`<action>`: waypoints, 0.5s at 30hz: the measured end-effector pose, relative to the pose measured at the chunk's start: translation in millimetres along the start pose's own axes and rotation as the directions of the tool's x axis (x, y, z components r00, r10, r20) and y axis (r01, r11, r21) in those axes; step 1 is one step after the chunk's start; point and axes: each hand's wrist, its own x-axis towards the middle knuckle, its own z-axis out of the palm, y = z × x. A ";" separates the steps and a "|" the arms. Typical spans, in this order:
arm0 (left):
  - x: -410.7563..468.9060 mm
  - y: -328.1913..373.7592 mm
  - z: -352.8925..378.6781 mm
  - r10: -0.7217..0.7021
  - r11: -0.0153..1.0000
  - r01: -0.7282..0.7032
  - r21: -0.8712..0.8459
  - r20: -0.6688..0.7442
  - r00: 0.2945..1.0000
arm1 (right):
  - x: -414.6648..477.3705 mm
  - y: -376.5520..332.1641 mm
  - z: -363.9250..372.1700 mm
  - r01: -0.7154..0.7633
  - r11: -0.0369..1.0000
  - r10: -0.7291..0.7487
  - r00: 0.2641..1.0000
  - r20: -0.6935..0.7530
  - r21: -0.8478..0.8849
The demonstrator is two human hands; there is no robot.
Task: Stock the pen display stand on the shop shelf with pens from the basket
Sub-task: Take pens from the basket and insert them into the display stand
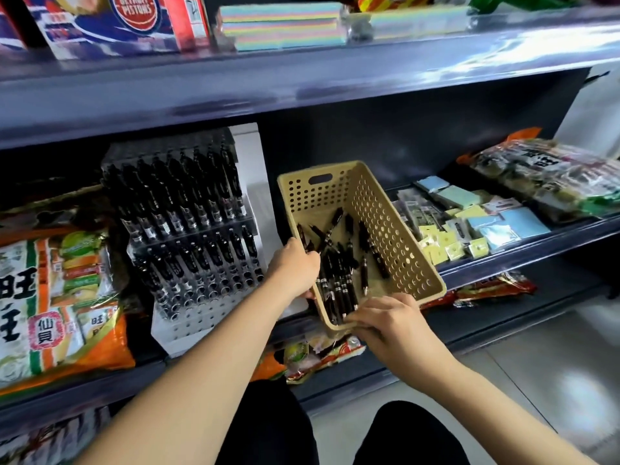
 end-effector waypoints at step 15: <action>-36.1 -17.3 33.9 0.157 0.979 -0.130 0.155 -0.176 0.972 | 70.1 28.1 4.2 -0.621 0.747 0.594 0.784 0.181 0.238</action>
